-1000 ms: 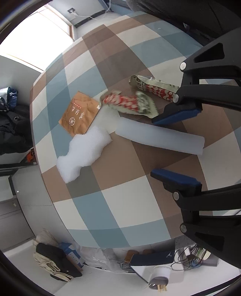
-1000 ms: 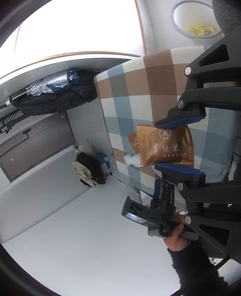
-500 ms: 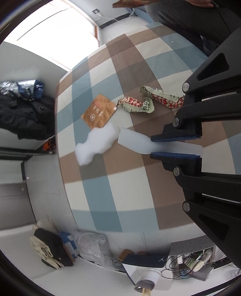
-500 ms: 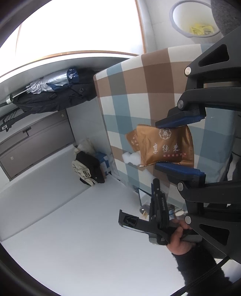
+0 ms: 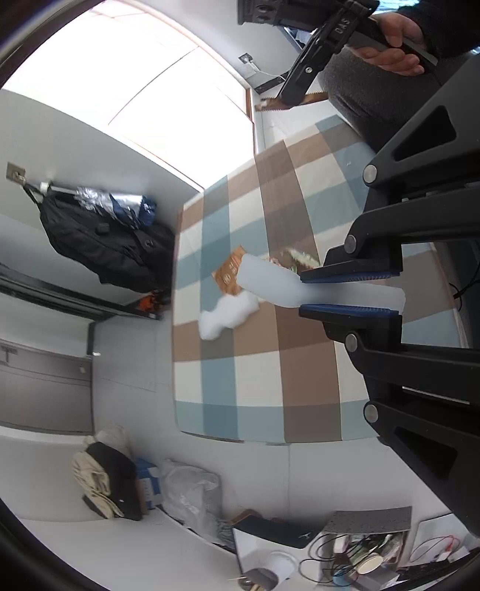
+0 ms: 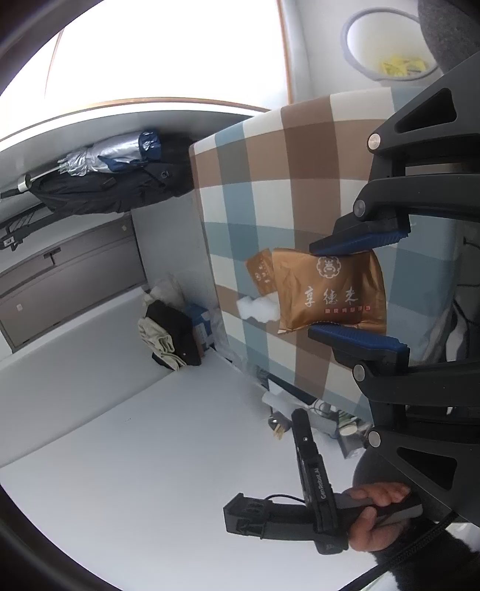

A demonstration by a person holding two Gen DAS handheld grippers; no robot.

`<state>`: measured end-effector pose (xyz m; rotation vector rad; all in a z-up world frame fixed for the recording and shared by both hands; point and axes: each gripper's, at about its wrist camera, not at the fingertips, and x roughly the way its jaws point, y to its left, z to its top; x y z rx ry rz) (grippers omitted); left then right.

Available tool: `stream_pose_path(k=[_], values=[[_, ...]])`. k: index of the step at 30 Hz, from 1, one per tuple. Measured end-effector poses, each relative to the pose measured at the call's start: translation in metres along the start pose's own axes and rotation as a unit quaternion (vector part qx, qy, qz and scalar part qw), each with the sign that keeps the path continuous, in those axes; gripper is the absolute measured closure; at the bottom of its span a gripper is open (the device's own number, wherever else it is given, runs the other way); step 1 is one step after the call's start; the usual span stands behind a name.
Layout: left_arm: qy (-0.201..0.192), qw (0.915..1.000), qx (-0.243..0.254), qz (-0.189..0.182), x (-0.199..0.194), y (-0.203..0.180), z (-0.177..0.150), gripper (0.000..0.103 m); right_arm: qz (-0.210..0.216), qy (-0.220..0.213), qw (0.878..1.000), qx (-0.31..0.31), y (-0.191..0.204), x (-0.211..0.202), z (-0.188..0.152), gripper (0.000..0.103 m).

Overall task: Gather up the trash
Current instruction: 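Grasp the white foam strip with the left gripper while the right gripper holds the packet, then carry the packet and foam strip over the round white bin with both grippers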

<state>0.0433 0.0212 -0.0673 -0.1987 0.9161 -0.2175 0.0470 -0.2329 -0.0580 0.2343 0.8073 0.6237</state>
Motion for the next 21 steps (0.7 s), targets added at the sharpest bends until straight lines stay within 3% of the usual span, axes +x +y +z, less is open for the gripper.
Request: stream_pose_path(k=[8,12,21], values=[[-0.043,0.9982,0.041,-0.002,-0.021,-0.043,0.014,0.096,0.021,-0.043,0.999,0.001,0.01,-0.04,0.016,0.067],[-0.046,0.9976,0.05,-0.011,-0.022,-0.063,0.024,0.096,0.018,-0.07,0.997,-0.006,0.009,-0.066,0.025,0.067],[-0.055,0.9926,0.096,-0.049,-0.016,-0.127,0.042,0.096,-0.006,-0.123,0.992,0.025,-0.034,-0.12,0.036,0.067]])
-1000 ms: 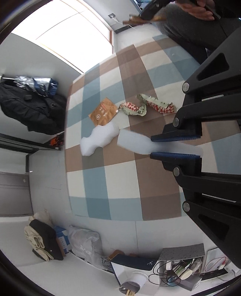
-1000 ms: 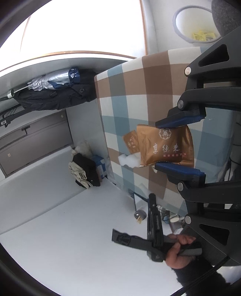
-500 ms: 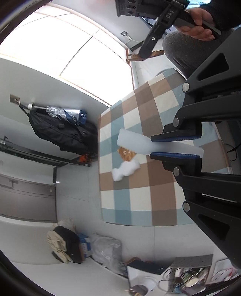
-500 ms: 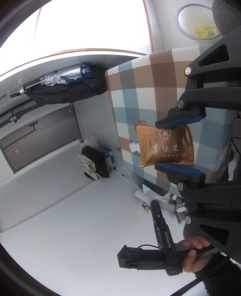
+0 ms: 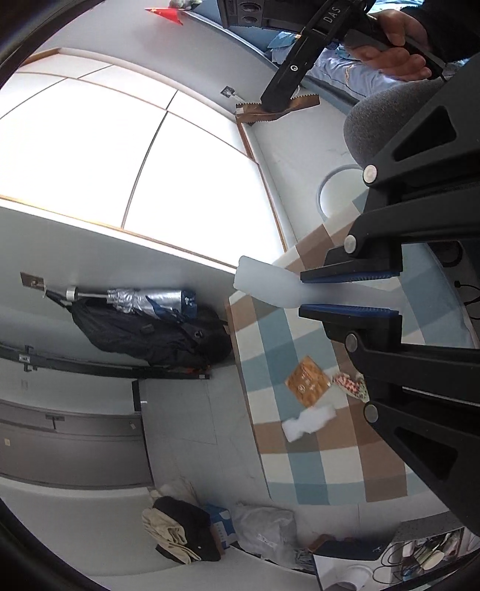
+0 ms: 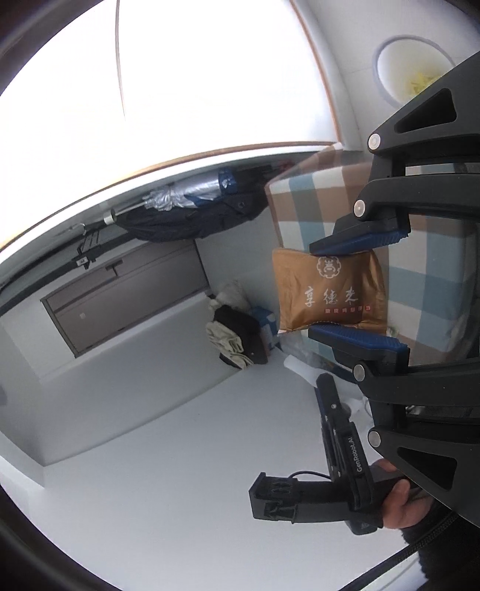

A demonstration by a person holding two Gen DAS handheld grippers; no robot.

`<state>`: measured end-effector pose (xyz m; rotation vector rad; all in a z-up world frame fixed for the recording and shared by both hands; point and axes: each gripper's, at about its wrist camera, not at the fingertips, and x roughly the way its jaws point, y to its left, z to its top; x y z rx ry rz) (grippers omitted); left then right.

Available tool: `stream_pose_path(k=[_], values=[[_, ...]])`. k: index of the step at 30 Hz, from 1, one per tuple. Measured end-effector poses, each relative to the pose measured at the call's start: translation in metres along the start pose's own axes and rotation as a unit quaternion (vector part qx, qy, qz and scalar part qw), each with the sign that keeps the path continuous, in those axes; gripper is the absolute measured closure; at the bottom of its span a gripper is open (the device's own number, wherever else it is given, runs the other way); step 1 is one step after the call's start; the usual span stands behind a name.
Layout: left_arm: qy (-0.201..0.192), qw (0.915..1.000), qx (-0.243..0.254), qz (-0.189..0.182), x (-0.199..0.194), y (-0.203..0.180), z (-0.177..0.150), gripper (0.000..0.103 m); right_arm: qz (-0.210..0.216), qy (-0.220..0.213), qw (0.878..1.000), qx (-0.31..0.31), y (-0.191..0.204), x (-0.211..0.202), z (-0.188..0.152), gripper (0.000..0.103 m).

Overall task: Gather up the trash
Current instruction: 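Carry the packet and foam strip over the round white bin with both grippers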

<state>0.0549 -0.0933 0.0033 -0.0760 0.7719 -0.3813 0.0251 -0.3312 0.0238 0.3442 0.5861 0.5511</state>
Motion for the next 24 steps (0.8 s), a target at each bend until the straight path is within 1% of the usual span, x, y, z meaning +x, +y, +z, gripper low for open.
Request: stream_pose_path(k=[4,6,9,11,14,18,24], values=[[0.007,0.9993,0.02,-0.032,0.016,-0.034,0.015,0.096,-0.024,-0.017,0.999,0.012,-0.026,-0.025,0.011,0.067],[0.012,0.9984,0.027,-0.048,0.025,-0.051,0.023,0.096,-0.044,-0.023,0.999,0.018,-0.041,-0.039,0.016,0.067],[0.014,0.9965,0.042,-0.071,0.039,-0.078,0.033,0.096,-0.071,-0.021,0.996,0.04,-0.068,-0.056,0.02,0.067],[0.021,0.9944,0.048,-0.091,0.05,-0.094,0.04,0.096,-0.094,-0.02,0.994,0.046,-0.086,-0.067,0.023,0.067],[0.028,0.9915,0.063,-0.11,0.067,-0.116,0.048,0.096,-0.126,-0.023,0.99,0.055,-0.111,-0.085,0.025,0.067],[0.05,0.9864,0.074,-0.138,0.095,-0.142,0.053,0.096,-0.158,-0.019,0.984,0.08,-0.145,-0.102,0.019,0.067],[0.097,0.9773,0.08,-0.17,0.138,-0.169,0.049,0.096,-0.191,0.004,0.972,0.134,-0.2,-0.104,-0.003,0.067]])
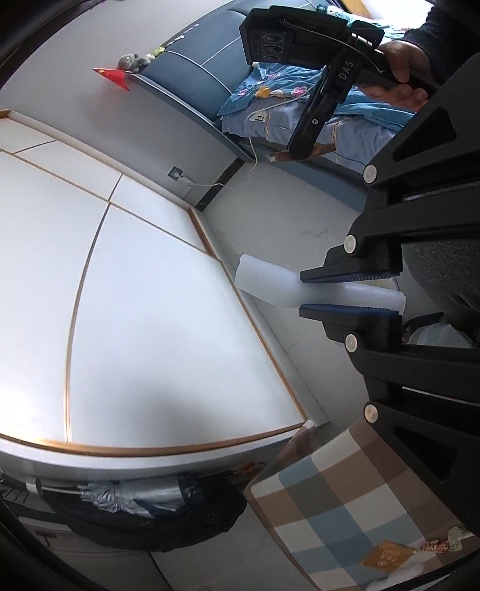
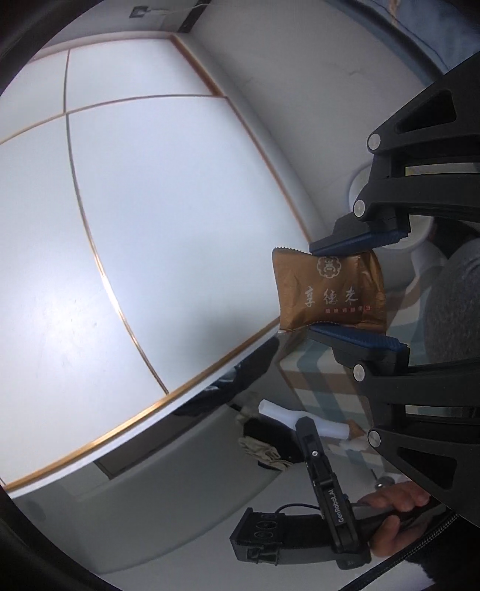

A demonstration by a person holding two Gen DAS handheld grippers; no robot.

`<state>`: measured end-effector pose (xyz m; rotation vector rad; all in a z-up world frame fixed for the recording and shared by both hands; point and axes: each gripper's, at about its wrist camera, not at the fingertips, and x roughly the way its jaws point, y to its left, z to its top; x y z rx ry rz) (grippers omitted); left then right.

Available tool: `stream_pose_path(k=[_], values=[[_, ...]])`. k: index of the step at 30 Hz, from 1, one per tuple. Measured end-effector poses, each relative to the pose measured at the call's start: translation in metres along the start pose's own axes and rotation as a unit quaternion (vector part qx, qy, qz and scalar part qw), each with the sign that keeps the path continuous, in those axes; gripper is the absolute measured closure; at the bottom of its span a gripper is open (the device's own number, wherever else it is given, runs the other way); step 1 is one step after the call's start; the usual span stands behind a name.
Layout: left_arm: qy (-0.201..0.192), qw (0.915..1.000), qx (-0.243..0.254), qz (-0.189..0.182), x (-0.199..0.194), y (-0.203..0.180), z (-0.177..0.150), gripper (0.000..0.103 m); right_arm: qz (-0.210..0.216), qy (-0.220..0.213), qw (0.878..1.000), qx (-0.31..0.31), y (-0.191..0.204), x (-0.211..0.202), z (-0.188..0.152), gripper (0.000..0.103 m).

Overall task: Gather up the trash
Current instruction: 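Carry the packet and foam strip over the round white bin with both grippers, then open the right gripper to drop the packet while the left drops the foam strip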

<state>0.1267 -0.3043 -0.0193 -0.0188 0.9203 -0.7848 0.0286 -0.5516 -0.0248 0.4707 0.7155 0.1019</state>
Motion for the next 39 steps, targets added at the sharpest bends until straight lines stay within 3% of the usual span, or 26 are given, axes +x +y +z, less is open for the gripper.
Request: stream_pose_path(k=[13,19,25,30,32,39], values=[[0.1,0.9934,-0.049,-0.028,0.091,0.015,-0.002,0.096,-0.025,0.127,0.986,0.107,-0.099,0.096,-0.044,0.067],[0.139,0.987,-0.073,-0.036,0.126,0.026,-0.004,0.096,-0.017,0.202,0.968,0.146,-0.117,0.169,-0.077,0.065],[0.182,0.9797,-0.074,-0.038,0.159,0.025,-0.009,0.096,-0.029,0.258,0.95,0.174,-0.136,0.207,-0.109,0.062],[0.208,0.9752,-0.066,-0.035,0.18,0.02,-0.01,0.096,-0.034,0.274,0.944,0.183,-0.141,0.219,-0.117,0.05],[0.217,0.9734,-0.064,-0.037,0.186,0.018,-0.01,0.096,-0.038,0.275,0.942,0.187,-0.146,0.219,-0.119,0.039],[0.26,0.9643,-0.037,-0.033,0.212,0.01,-0.014,0.094,-0.065,0.256,0.944,0.199,-0.158,0.201,-0.127,0.032]])
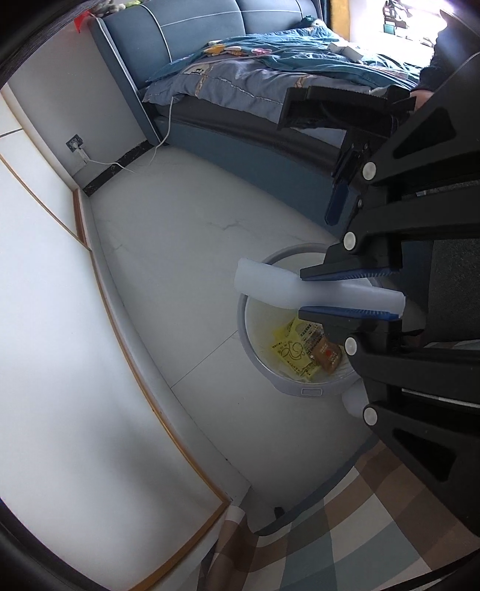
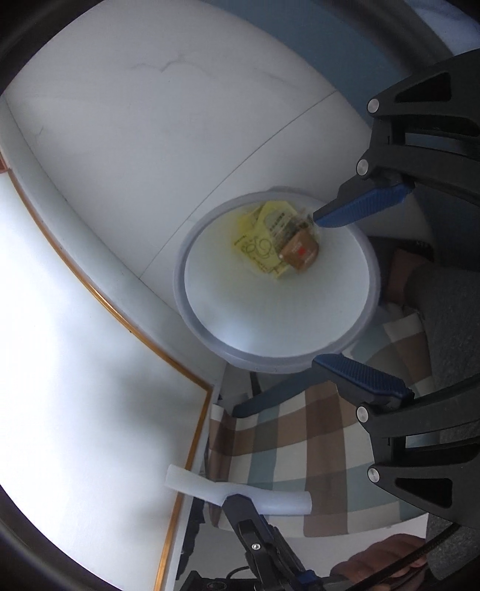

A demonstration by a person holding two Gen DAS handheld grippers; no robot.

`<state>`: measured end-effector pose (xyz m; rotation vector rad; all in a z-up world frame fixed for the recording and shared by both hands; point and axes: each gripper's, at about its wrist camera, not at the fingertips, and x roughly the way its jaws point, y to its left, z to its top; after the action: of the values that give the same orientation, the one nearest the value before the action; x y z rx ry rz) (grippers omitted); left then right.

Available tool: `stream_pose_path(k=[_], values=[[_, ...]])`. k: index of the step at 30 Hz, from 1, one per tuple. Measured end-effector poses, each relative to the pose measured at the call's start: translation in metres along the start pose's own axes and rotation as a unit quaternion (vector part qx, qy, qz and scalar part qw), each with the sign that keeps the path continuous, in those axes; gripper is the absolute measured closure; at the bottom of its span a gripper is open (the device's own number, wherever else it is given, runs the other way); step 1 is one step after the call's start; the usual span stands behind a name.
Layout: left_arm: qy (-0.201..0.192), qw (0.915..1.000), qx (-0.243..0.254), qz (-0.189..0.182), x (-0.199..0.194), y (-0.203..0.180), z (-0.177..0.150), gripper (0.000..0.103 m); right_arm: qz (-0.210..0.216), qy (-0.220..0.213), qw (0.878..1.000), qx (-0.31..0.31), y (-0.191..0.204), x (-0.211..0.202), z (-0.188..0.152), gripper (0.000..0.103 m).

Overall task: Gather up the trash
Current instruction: 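Open the right gripper to drop the packet while the left drops the foam strip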

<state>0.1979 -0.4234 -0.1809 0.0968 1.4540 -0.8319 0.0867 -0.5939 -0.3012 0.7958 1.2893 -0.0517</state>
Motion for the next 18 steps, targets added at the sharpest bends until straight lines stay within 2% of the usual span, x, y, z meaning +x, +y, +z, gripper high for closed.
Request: stream_pose_path(k=[4,10,18], values=[[0.023,0.9994,0.021,0.015,0.012,-0.005,-0.001,0.094,-0.024,-0.03,0.999,0.002,-0.009,-0.015,-0.003,0.022],[0.058,0.9976,0.026,0.026,0.033,-0.012,-0.001,0.093,-0.03,-0.059,0.998,0.019,-0.014,-0.026,-0.003,0.017],[0.082,0.9964,-0.002,0.019,0.037,-0.005,0.0,0.085,-0.031,-0.067,0.997,0.035,-0.022,-0.034,-0.001,0.015]])
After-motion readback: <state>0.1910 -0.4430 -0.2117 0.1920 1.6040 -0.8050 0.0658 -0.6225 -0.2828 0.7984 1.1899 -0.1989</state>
